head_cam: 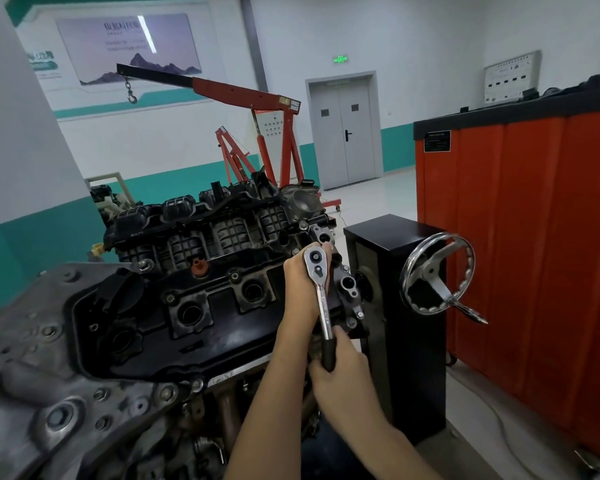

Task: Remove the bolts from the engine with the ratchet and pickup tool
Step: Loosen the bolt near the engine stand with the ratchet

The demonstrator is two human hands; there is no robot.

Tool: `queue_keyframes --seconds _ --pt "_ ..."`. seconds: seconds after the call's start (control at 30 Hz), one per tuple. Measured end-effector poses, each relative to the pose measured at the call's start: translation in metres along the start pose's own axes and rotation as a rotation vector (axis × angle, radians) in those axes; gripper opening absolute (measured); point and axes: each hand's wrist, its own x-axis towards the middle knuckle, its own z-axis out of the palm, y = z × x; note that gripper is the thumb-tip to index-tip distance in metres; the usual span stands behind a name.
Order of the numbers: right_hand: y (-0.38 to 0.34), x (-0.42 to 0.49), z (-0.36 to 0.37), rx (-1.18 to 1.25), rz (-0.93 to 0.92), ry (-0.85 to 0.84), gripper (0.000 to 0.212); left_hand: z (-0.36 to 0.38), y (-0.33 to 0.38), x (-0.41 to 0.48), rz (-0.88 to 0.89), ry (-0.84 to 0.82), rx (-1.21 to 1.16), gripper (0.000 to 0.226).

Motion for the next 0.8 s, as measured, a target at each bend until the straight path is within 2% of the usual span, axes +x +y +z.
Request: queue_keyframes --seconds 0.13,0.23,0.3,0.37,0.43,0.53,0.6,0.7,0.8 --pt "0.001 0.015 -0.056 -0.24 -0.073 -0.112 0.023 -0.011 -0.003 0.001 0.015 -0.149 -0.008 0.06" --pt "-0.015 0.051 -0.126 -0.702 -0.209 -0.224 0.032 -0.013 -0.002 0.002 0.04 -0.224 0.003 0.057" --pt "-0.033 0.079 -0.151 -1.069 -0.342 -0.192 0.021 -0.014 -0.001 0.003 0.05 -0.245 0.001 0.048" --pt "-0.038 0.09 -0.152 -1.194 -0.421 -0.123 0.015 -0.014 -0.002 0.002 0.044 -0.2 -0.036 0.052" --pt "-0.024 0.078 -0.137 -1.055 -0.362 -0.059 0.016 -0.012 -0.003 0.0 0.04 -0.142 -0.057 0.057" --pt "0.003 0.028 -0.091 -0.512 -0.136 -0.044 0.018 -0.006 -0.004 -0.006 0.067 -0.1 -0.081 0.055" --pt "0.009 0.005 -0.05 -0.198 -0.058 -0.006 0.019 -0.002 -0.002 -0.006 0.103 -0.079 -0.065 0.05" --pt "0.004 -0.002 -0.003 -0.007 -0.036 0.053 0.013 -0.002 -0.003 -0.002 0.119 -0.076 0.009 0.057" --pt "0.001 0.002 -0.013 -0.034 -0.036 -0.007 0.016 -0.007 -0.005 0.001 0.066 -0.127 -0.025 0.058"
